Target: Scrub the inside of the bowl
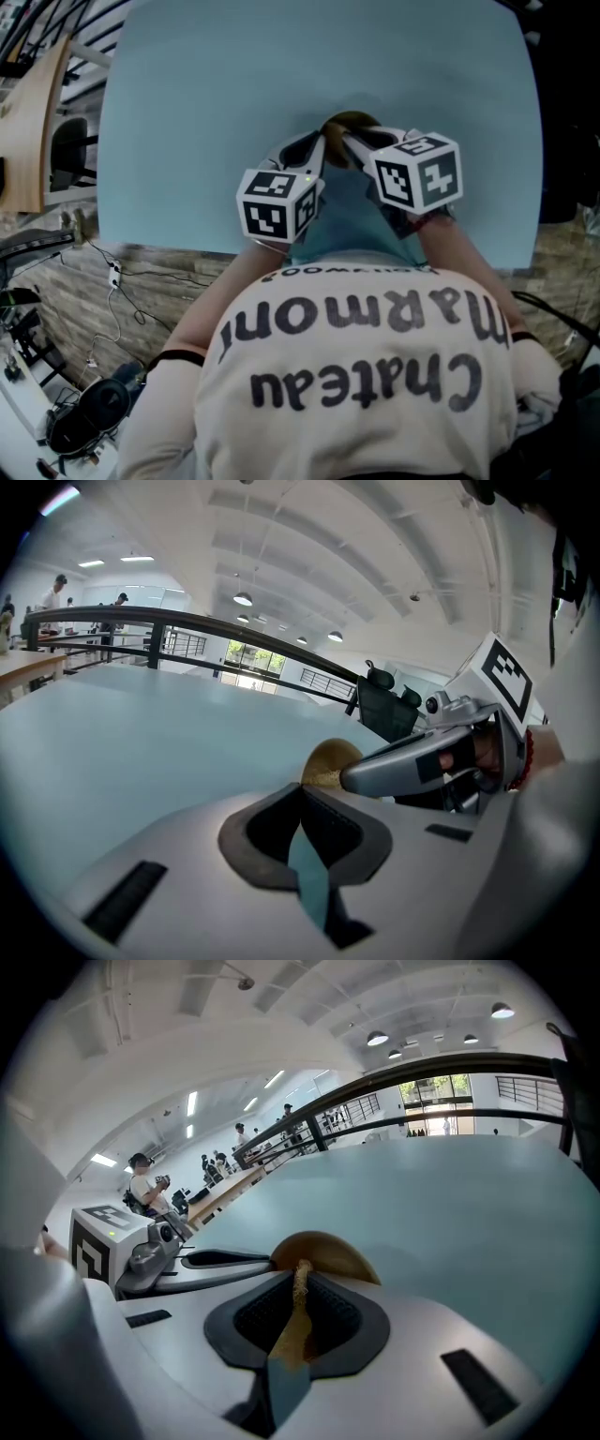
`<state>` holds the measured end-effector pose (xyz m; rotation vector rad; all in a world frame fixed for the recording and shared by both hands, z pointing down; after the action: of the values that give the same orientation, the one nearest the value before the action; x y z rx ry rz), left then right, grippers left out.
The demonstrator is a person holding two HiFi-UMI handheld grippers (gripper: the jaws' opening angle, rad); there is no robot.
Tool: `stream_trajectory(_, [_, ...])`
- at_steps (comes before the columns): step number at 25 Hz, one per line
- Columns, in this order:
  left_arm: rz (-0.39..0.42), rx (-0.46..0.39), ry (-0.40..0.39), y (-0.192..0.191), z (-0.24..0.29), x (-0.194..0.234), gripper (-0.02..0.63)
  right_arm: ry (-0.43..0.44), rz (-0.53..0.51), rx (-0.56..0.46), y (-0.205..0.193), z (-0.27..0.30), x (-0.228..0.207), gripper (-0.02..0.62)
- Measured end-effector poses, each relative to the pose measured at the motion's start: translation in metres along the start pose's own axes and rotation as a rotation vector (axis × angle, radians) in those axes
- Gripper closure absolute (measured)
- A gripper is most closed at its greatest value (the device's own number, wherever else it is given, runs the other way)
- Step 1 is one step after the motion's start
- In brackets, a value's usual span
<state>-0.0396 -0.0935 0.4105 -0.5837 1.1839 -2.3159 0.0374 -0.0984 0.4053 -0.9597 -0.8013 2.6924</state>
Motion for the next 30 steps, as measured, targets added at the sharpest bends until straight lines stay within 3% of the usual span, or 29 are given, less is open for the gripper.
stream_trajectory(6, [-0.001, 0.001, -0.001, 0.0, 0.0, 0.001, 0.6, 0.009, -0.003, 0.04, -0.009, 0.005, 0.001, 0.534])
stream_trajectory(22, [0.037, -0.007, -0.03, 0.005, -0.001, -0.011, 0.6, -0.108, -0.087, 0.014, -0.003, -0.003, -0.014, 0.535])
stream_trajectory(30, [0.028, -0.008, -0.031, 0.002, -0.001, -0.012, 0.6, -0.15, -0.037, -0.02, 0.0, -0.007, -0.024, 0.535])
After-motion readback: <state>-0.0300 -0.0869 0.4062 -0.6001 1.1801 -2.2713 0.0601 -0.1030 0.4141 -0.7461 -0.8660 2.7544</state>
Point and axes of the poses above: the fingertips, and each gripper's own axes: z forward along the fingers, x to its left, y out of its top, the point moved 3 cm from there along -z, backward along the fingers, and after that the axes turned 12 degrees about z, right-handed, at the moved point
